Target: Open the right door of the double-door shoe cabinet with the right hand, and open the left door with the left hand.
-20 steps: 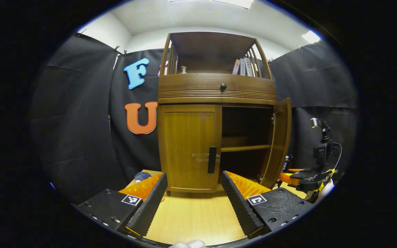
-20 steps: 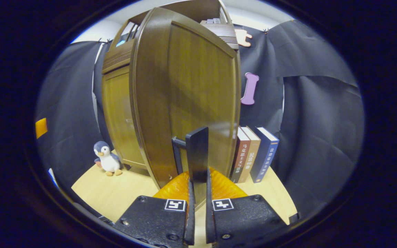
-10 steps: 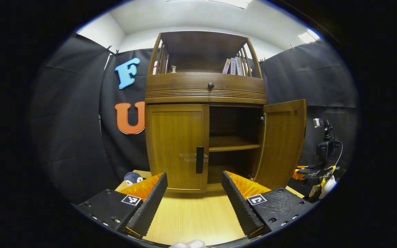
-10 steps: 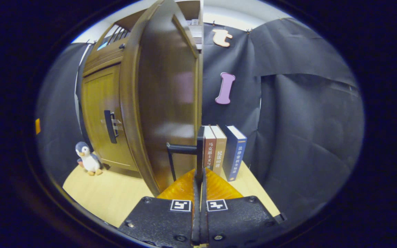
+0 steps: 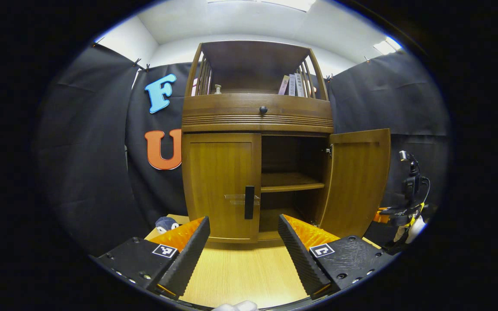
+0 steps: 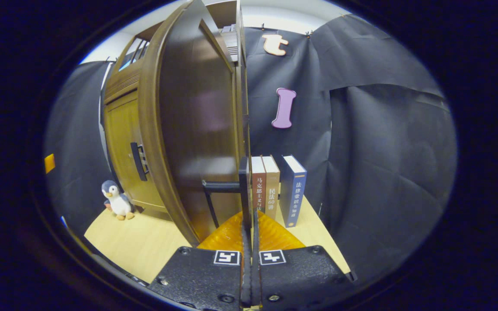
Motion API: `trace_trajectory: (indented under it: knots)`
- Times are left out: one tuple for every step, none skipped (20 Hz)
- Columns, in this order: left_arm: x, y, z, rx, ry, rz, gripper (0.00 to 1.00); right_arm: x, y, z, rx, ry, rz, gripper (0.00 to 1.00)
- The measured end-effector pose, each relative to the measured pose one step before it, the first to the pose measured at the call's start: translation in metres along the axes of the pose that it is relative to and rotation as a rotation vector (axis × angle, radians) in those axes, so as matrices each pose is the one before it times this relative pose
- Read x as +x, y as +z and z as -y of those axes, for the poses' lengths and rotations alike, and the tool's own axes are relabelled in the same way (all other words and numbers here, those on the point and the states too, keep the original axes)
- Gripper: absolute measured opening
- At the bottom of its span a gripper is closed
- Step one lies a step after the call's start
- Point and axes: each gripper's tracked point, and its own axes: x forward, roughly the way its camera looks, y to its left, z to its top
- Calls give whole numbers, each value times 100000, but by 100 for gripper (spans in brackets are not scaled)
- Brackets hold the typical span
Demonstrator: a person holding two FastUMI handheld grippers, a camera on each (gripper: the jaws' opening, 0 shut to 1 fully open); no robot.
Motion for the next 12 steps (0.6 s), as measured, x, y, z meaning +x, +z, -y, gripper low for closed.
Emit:
trace_trajectory:
  knots:
    - [121,-41,63,-175,691,-223,95,101,75,257,-316,1094,51,4]
    - [93,-104,92,-284,368,-126,95,-46,39,271,-211,973,20,4]
    - [118,-148,45,-100,558,-351,100,97,71,287,-190,1265,-13,4]
    - [43,-71,75,-12,479,-155,95,-20,3,299,-254,1176,-177,3]
    - [86,-11,172,85,474,-270,95,-8,88,282,-635,1374,-213,4]
    - [72,-43,182,69,613,-150,95,148,-21,367,-693,1541,-91,4]
    - [72,-147,103,-17,793,4,95,-32,117,321,-421,1541,-18,4]
    - [91,-26,153,-198,869,-223,95,17,41,379,-88,1568,-183,4]
    - [-8,-69,188,-388,724,-172,95,54,37,319,-251,1520,-186,4]
    - [-19,-55,190,-392,599,-194,95,32,20,222,-395,1557,-135,4]
    - [124,-124,391,-205,311,-210,95,73,64,113,-517,1173,-210,4]
    - [69,-43,289,82,219,-262,95,100,-19,73,-707,899,-276,4]
